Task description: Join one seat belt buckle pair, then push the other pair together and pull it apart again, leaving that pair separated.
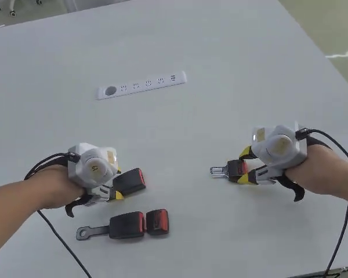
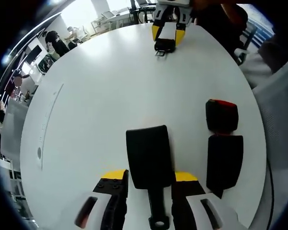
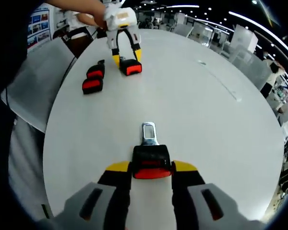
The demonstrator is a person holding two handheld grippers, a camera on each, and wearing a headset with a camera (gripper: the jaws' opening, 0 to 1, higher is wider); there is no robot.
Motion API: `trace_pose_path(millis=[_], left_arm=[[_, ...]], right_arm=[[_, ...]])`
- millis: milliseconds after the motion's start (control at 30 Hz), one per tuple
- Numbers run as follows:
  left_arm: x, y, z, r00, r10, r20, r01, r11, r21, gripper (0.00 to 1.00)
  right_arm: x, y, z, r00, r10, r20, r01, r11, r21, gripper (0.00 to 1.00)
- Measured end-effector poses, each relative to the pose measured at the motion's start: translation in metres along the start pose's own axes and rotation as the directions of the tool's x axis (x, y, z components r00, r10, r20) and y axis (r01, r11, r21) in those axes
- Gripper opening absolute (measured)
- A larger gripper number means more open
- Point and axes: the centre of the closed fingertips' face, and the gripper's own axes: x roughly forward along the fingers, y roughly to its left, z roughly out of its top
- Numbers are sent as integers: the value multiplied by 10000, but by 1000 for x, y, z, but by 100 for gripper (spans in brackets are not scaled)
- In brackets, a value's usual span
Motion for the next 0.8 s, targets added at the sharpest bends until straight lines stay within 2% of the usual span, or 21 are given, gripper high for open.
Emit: trace_pose_path(millis=[33, 67, 133, 167, 433, 800], left_arm=[[0, -4, -1, 9997, -240, -80, 240, 9997, 2, 33], [0, -2, 1, 9999, -100, -71, 102, 9997, 201, 33], [0, -3, 1, 9998, -139, -153, 141, 9998, 156, 32], [0, -4, 1, 9997, -157, -177, 161, 9997, 192, 32], [1, -6, 3, 9972, -423, -610, 478, 9946, 919, 31], [3, -4, 1, 9952, -587, -783, 647, 9949, 770, 31]], right_arm=[[1, 0, 0, 10000, 31, -33, -31, 10000, -79, 32], [1, 0, -1, 10000, 53, -46, -54, 9999, -107, 32], [3, 1, -2, 9999, 150, -48, -151, 9999, -12, 32], [5, 2, -3, 9997, 219, -94, -221, 9996, -194, 32], [4, 1, -3, 9982, 597, 59, -596, 9979, -259, 31], [8, -1, 2, 9975, 681, 181, -673, 9968, -438, 32]])
